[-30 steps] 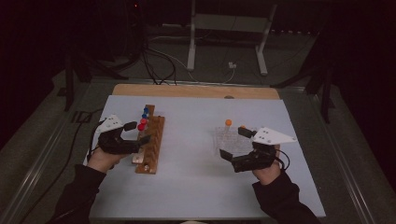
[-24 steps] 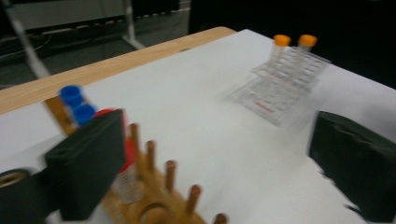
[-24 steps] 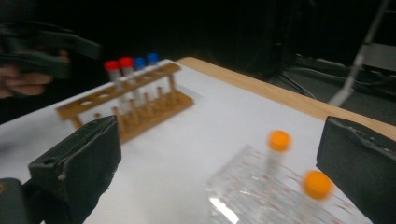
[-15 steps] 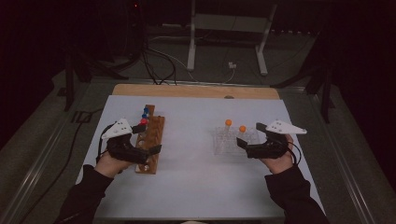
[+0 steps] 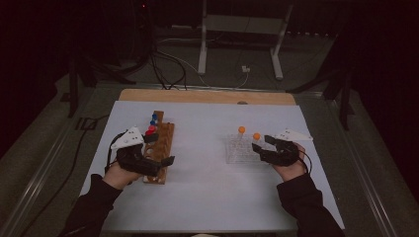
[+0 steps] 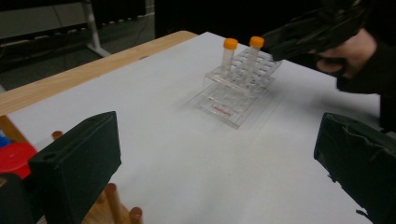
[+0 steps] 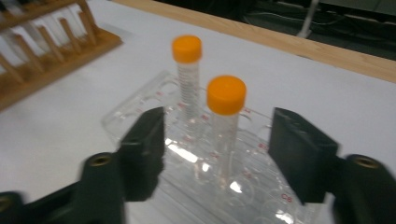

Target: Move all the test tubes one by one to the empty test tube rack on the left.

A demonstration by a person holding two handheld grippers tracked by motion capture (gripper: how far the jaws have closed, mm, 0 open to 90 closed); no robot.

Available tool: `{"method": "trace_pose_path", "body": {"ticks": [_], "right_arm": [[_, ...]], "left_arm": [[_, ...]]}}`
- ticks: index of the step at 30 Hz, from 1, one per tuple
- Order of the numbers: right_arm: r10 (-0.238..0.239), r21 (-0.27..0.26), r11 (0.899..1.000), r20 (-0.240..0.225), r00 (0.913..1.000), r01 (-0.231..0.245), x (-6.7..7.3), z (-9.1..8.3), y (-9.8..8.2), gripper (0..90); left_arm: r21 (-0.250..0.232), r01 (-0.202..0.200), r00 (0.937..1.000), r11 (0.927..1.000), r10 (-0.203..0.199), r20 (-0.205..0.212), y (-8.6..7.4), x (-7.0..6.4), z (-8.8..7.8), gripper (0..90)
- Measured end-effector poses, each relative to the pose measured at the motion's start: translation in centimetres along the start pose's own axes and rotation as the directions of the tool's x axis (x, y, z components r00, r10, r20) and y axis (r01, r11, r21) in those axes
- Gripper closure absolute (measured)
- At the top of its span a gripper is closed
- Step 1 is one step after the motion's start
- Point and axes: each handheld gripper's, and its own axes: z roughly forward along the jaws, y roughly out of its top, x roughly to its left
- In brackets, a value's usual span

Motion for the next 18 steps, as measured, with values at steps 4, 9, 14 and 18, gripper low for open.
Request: {"method": "trace_pose_path", "body": {"ticks": [4,9,14,18], "right_arm": [[-0.009,0.039,0.999,0.017,0.9998,0.008,-0.1,0.8,-0.2,52.2],[0.005,0.054,0.998,0.024,0.9997,-0.007,-0.3,1.5,-0.3,60.3],[0.005,0.063,0.998,0.014,0.9999,-0.006,-0.3,2.1,-0.3,64.5],[0.006,0.071,0.997,0.019,0.9998,-0.007,-0.3,2.4,-0.3,70.3]], "left_arm": [[0.004,-0.002,1.0000,1.0000,0.002,0.005,0.0,-0.1,0.1,1.5],[0.005,-0.003,1.0000,1.0000,0.003,-0.001,0.0,0.0,0.1,1.5],[0.000,0.001,1.0000,1.0000,-0.001,0.000,0.0,0.0,0.0,1.5],[-0.001,0.005,1.0000,1.0000,-0.005,-0.002,0.0,0.1,0.0,1.5]]}}
